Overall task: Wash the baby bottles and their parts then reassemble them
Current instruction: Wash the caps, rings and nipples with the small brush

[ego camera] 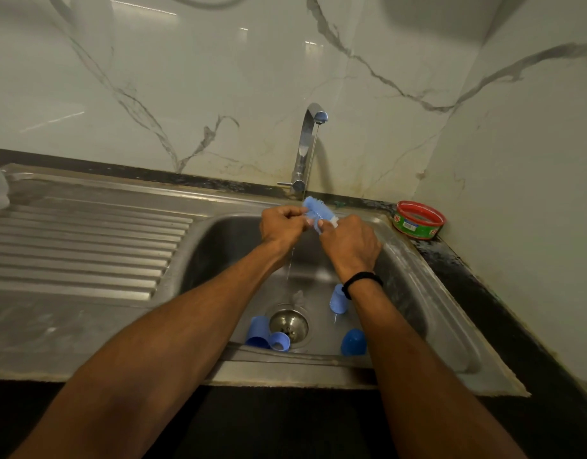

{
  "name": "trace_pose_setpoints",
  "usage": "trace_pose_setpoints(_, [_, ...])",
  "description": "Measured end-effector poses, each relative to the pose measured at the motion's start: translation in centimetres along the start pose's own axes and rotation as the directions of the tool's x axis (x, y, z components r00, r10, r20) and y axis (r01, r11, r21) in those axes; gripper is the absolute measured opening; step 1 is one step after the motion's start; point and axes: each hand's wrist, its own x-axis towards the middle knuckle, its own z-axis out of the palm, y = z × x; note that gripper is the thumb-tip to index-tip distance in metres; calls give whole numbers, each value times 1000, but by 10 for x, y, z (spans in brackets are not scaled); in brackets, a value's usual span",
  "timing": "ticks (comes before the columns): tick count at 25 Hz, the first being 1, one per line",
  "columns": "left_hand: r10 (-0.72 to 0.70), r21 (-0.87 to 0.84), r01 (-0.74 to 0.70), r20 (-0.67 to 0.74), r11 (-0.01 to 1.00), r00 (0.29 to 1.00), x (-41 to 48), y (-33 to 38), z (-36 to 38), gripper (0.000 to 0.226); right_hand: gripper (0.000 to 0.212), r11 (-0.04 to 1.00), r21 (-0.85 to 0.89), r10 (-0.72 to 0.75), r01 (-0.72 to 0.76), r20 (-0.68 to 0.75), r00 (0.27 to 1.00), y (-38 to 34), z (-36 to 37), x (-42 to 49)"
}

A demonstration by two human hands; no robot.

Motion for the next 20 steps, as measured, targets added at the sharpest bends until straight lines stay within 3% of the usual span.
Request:
trace_pose_setpoints(4, [-11,-13,11,-7,1000,1000,-2,3,1,22,44,1000,-2,13,-13,26,1000,-2,-1,-3])
trace_pose_setpoints(8, [-40,-13,41,100,999,994,-11,8,4,17,40,997,-30,77,-76,27,997,1,-6,-5])
trace_pose_setpoints(12, [-157,36,160,-68,986,985,-7,2,-15,9,42,998,-2,55,-55,29,998,5,-7,-6])
trace_pose_setpoints(15, [-276,-48,272,-177,961,945,-2,-7,-45,10,42,999,-9,-52,53,47,998,3,-5,-3])
trace_pose_setpoints(20, [-289,-107,270,-243,957,926,-9,0,-48,9,30,959,-163,-223,230,58,973,-11,-9,-10])
